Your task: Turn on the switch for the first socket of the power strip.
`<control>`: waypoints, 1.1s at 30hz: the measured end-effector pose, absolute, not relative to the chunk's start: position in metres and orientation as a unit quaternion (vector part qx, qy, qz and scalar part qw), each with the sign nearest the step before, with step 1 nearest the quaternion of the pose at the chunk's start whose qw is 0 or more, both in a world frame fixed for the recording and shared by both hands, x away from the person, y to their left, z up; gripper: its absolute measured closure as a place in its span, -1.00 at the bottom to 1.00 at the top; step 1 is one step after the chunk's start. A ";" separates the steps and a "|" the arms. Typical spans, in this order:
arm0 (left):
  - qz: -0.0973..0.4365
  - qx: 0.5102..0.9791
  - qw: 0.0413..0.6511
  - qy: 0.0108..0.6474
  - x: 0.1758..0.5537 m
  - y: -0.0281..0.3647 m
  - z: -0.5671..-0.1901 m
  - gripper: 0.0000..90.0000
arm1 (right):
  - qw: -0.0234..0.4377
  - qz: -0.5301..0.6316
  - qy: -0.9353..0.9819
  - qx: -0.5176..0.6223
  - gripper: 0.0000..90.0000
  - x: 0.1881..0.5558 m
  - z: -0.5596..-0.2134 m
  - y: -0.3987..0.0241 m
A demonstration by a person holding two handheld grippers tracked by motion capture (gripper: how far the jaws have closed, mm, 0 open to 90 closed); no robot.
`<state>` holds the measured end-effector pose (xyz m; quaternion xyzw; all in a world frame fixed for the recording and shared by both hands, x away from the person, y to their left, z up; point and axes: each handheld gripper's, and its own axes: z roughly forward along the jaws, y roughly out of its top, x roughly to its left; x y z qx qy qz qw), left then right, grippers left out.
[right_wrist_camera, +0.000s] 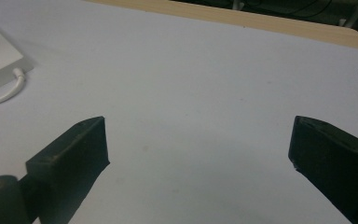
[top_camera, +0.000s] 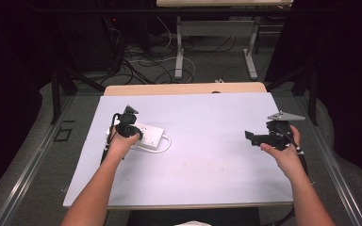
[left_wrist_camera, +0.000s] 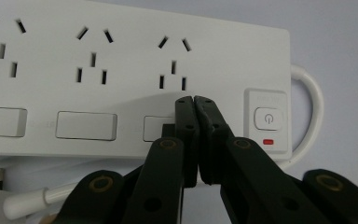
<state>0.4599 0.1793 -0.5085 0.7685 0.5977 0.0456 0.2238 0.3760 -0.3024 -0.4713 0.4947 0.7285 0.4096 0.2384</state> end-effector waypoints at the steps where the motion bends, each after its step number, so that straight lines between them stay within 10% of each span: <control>1: 0.046 0.769 0.223 0.598 0.460 0.179 -0.509 0.97 | 0.236 0.411 0.728 0.495 -0.91 0.376 -0.472 -0.302; 33: 0.008 0.762 0.257 0.595 0.458 0.184 -0.515 1.00 | 0.233 0.409 0.729 0.496 -0.91 0.376 -0.472 -0.302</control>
